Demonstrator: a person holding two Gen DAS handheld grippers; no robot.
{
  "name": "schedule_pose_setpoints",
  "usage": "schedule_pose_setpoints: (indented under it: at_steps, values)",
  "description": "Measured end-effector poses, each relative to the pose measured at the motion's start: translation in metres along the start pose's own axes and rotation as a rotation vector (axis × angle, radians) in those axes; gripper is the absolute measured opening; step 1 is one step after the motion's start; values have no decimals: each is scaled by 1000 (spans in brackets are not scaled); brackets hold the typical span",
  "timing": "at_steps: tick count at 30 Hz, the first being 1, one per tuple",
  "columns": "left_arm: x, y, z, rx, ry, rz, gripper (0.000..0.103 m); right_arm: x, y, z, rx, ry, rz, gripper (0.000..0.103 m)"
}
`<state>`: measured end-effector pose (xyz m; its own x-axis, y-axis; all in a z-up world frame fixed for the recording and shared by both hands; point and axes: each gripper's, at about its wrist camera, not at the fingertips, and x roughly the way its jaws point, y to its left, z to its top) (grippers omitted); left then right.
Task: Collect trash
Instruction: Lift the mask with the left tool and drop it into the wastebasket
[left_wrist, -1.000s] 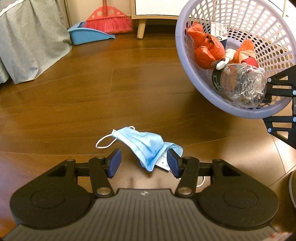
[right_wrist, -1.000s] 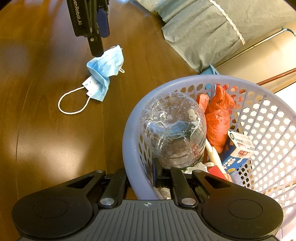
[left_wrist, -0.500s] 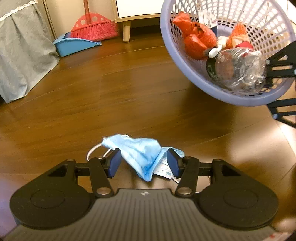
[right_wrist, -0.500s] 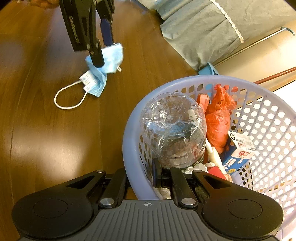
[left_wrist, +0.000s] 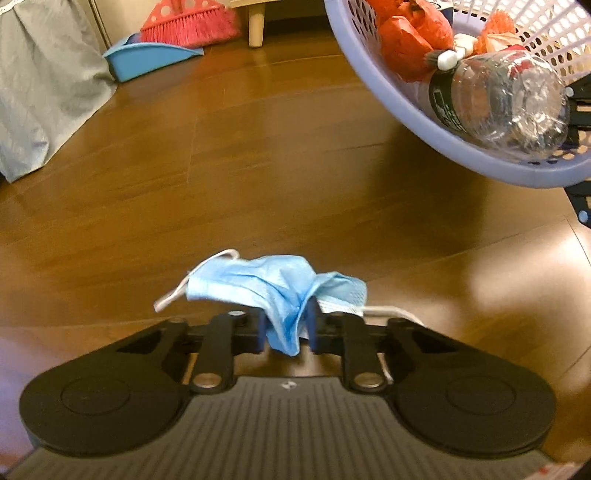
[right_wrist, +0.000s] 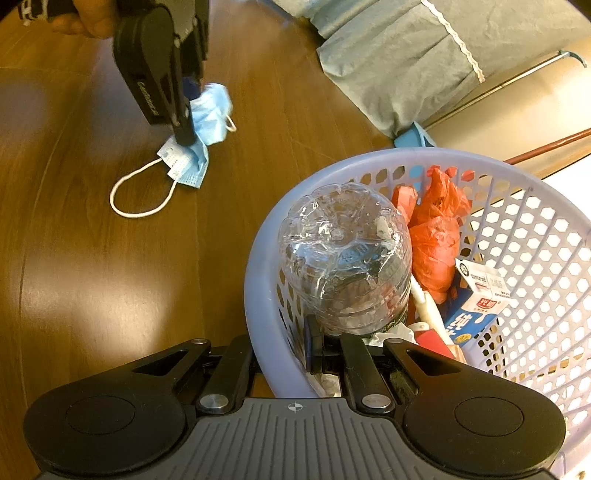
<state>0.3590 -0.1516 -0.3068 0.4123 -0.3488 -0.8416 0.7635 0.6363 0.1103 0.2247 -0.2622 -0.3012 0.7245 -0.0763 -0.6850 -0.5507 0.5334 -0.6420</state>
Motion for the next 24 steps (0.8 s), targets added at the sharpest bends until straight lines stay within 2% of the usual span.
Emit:
schedule_pose_setpoints:
  at_steps: [4,12,24]
  values:
    - [-10,2,-6,-23,26,-8,9,-1,0,1,4,1,0,5]
    - [-34,9,-27,-69,56,-26,8,-2,2,3,-3,-4,2,5]
    - [-61,17,-44,-78,52,-33,8,-7,18,12,-58,-31,25,4]
